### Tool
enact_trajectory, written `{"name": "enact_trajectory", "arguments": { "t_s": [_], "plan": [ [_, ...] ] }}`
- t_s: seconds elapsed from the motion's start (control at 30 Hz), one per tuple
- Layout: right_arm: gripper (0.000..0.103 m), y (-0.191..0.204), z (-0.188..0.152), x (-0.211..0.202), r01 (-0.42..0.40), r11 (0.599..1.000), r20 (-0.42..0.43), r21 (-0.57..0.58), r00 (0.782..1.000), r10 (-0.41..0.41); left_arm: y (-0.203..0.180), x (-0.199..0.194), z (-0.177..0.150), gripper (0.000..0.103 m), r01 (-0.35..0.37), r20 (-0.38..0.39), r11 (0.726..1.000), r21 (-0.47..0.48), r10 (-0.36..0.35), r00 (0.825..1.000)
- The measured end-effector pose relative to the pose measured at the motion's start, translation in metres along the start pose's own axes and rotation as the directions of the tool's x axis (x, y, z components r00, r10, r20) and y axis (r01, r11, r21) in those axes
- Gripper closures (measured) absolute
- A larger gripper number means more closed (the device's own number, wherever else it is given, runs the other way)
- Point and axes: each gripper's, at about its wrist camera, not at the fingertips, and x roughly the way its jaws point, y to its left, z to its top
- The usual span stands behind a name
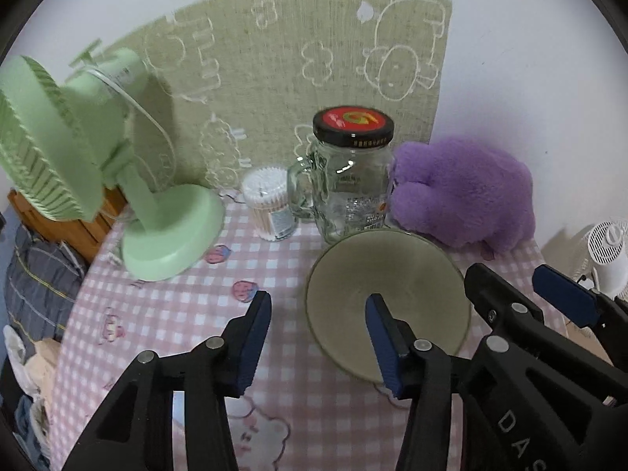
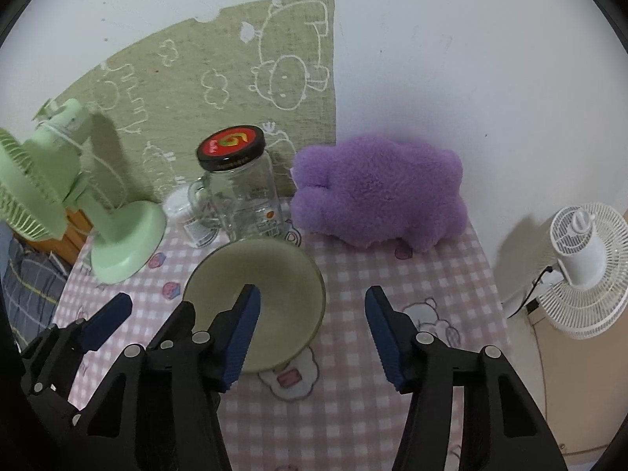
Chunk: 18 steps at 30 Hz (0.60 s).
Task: Organize plates and bowls
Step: 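Move both grippers to the patterned bowl beside the glass jar, then grasp the rim of the patterned bowl with both grippers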
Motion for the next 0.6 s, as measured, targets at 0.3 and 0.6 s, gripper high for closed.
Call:
{"name": "enact_trajectory", "arguments": {
  "t_s": [0.3,0.6],
  "plan": [
    [0.052,-0.002,0.001,0.045,-0.002,1.0,-0.05,0.019,0.999,0.003,-0.001,0.039,-0.001,0.063,-0.008,-0.036,1.0,0.005,0.008,0.999],
    [0.073,-0.002,-0.007,0.07,-0.003,1.0,-0.09,0.028,0.996,0.005,-0.001,0.059,-0.007,0.085,-0.023,-0.091,1.0,0.008,0.024,0.996]
  ]
}}
